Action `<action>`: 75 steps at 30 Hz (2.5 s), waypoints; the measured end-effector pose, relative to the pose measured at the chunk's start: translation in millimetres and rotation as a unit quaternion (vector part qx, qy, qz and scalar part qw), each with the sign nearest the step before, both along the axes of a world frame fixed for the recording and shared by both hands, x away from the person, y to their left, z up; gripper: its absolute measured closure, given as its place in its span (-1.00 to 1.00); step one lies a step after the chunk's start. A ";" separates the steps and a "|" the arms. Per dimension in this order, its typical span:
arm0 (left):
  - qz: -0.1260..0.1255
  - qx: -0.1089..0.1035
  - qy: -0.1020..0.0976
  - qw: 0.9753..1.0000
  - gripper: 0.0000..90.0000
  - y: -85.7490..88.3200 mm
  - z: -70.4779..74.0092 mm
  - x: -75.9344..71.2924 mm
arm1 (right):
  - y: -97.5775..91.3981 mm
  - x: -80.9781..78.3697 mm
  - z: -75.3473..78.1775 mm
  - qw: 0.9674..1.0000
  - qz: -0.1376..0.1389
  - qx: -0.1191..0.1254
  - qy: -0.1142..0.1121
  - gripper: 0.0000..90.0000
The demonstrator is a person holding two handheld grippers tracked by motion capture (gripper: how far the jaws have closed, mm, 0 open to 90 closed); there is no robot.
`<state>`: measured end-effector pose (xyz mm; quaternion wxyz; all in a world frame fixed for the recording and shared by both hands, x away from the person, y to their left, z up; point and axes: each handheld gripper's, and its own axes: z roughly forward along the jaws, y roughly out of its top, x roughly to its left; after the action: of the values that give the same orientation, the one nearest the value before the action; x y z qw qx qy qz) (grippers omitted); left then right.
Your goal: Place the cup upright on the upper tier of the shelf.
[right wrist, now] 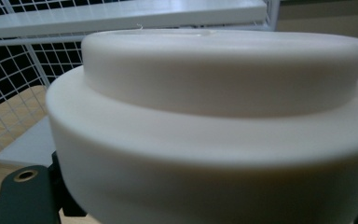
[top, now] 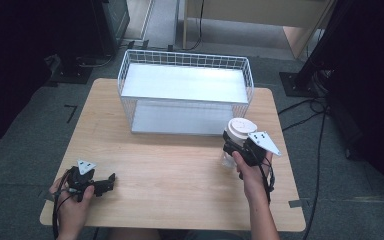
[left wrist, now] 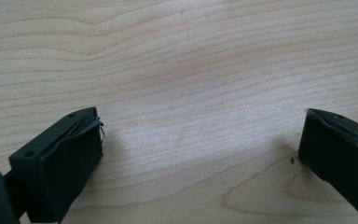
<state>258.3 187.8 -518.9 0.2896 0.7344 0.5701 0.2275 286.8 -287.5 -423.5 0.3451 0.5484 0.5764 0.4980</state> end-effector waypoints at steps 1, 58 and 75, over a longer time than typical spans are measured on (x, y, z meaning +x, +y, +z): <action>0.000 0.000 0.000 1.000 -1.00 0.1 0.0 0.0 | 1.3 0.1 2.5 1.000 0.001 0.001 -0.002 -0.66; 0.000 -0.002 -0.001 1.000 -1.00 0.2 0.0 0.1 | 70.6 56.0 135.5 0.989 0.017 0.004 -0.145 -0.66; 0.000 -0.004 -0.002 1.000 -1.00 0.6 0.0 0.0 | 92.5 92.2 150.8 0.988 0.005 0.001 -0.156 -0.66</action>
<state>258.3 188.5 -518.9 0.2936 0.7327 0.5708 0.2262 379.1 -195.0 -272.8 0.4283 0.4612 0.5175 0.5796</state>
